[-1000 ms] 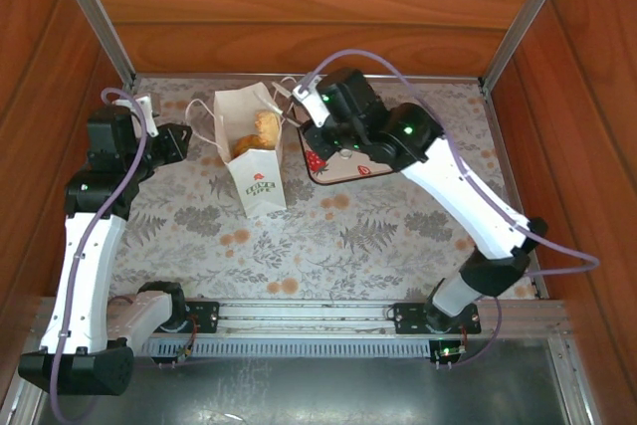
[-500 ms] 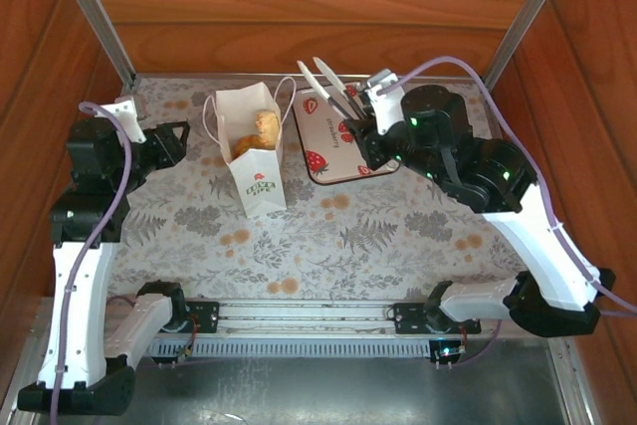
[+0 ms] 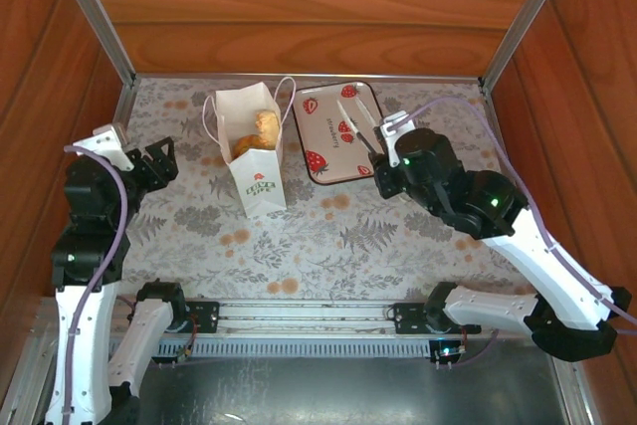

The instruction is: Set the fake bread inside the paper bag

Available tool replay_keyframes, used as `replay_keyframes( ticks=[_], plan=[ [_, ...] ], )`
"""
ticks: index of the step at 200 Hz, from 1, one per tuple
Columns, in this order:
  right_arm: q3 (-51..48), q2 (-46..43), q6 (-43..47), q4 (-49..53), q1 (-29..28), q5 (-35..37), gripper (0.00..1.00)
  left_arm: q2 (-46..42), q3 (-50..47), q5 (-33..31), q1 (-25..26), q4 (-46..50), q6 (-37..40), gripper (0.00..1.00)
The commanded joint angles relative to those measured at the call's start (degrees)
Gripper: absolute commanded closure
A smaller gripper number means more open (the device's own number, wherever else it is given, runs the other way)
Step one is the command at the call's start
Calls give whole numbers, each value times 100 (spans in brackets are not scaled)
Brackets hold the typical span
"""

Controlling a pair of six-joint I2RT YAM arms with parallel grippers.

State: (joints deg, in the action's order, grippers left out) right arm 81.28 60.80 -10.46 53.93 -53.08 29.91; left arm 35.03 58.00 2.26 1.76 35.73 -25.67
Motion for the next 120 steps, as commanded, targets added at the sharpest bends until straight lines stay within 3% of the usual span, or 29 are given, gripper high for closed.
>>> replay_keyframes(
  ticks=[1,21,64,120],
  plan=[
    [-360,-11,-368,-227,243,165,57,-176,-262,-663,-27,-31,-60,14],
    [-861,11,-470,-561,544,-117,58,-246,-514,-951,-31,-30,-105,0],
    [-1850,331,-527,-1743,1124,-612,58,-175,-827,-1236,-27,-31,-201,0],
    [-2769,1062,-440,-3214,1376,-344,58,21,-854,-1211,-31,-32,-140,0]
  ],
)
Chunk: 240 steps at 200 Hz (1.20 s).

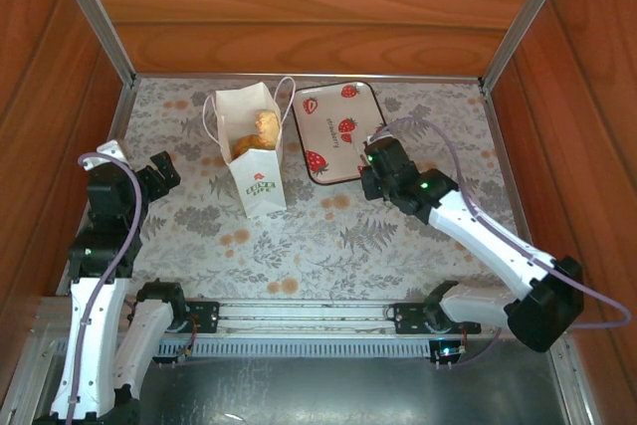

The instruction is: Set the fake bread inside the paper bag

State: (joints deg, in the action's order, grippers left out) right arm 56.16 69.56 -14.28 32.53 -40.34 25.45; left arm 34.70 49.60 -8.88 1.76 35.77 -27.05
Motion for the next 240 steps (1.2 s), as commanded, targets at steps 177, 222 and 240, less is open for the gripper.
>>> replay_keyframes(
  ticks=[177,222,240],
  plan=[
    [-885,1952,-608,-1841,522,-564,53,160,109,125,-27,-35,-50,0],
    [-896,2154,-679,-1585,571,-607,47,129,181,173,-27,-35,-64,0],
    [-899,2200,-720,-1551,578,-661,43,108,205,210,-32,-40,-93,0]
  ],
)
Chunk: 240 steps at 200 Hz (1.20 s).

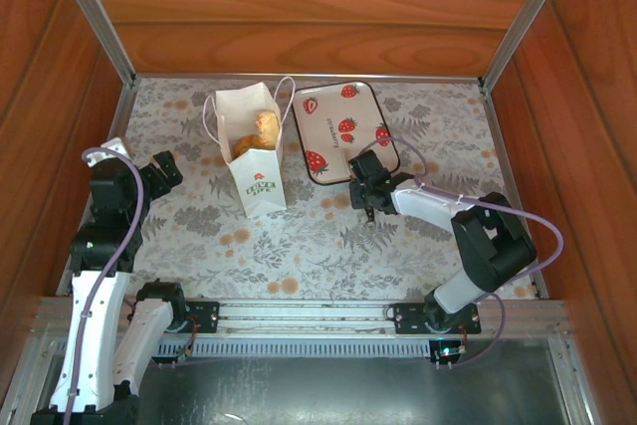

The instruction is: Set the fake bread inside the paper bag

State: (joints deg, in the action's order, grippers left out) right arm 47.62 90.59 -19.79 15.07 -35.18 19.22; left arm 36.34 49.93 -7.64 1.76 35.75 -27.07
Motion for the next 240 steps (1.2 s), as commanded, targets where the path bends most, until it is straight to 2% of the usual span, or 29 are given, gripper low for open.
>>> replay_keyframes(
  ticks=[1,47,82,112,120,172,205,240],
  plan=[
    [-39,98,-168,197,63,-40,43,-61,169,86,-29,-40,-94,0],
    [-17,85,-255,408,98,-40,31,-74,170,145,-27,-42,-161,0],
    [-50,-181,-309,498,103,-59,15,-91,175,215,-27,-83,-202,0],
    [-53,-449,-320,704,114,44,10,-136,149,236,-29,-103,-229,0],
    [-58,-547,-324,757,110,63,5,-143,144,245,-28,-111,-237,0],
    [-95,-1616,-294,1121,215,181,1,-136,20,115,-30,-168,-234,0],
    [-195,-2575,-106,1029,534,151,0,-67,-509,-533,-28,-430,-210,0],
    [-463,-3251,443,578,923,317,0,-32,-1427,-1279,-27,-1432,-117,0]
  ],
)
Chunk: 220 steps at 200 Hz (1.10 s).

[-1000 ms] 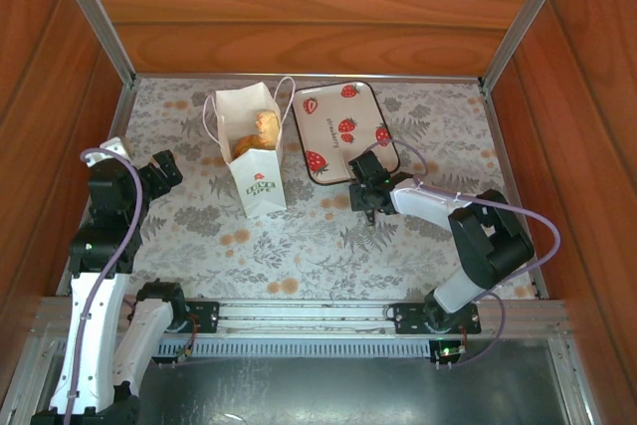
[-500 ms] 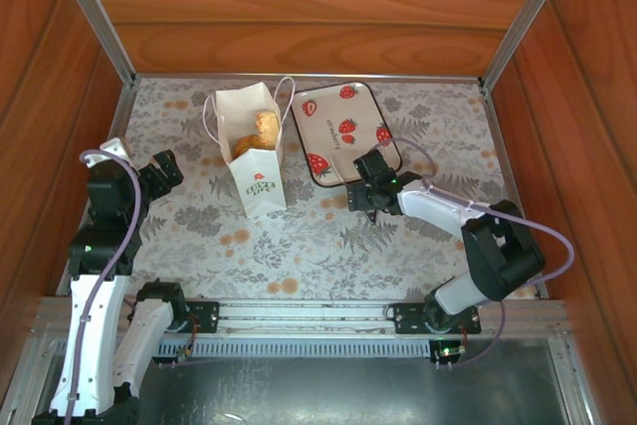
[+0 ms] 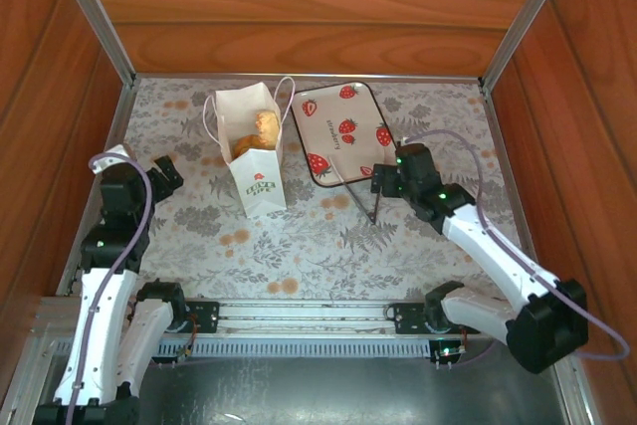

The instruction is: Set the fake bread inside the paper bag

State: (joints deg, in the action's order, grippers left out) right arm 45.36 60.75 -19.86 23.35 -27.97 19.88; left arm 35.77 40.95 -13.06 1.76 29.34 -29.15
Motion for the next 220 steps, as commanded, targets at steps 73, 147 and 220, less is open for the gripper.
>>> replay_keyframes(
  ticks=[73,147,220],
  plan=[
    [-1415,-343,1432,-2733,1481,626,0,942,-1836,-1911,-52,-3190,458,0],
    [-2046,1377,1474,-5070,2418,-58,0,2890,-2008,-1570,-78,-5164,1664,0],
    [-2620,2630,1712,-7898,2569,-903,0,4056,-2385,-311,-96,-7564,2578,0]
  ],
)
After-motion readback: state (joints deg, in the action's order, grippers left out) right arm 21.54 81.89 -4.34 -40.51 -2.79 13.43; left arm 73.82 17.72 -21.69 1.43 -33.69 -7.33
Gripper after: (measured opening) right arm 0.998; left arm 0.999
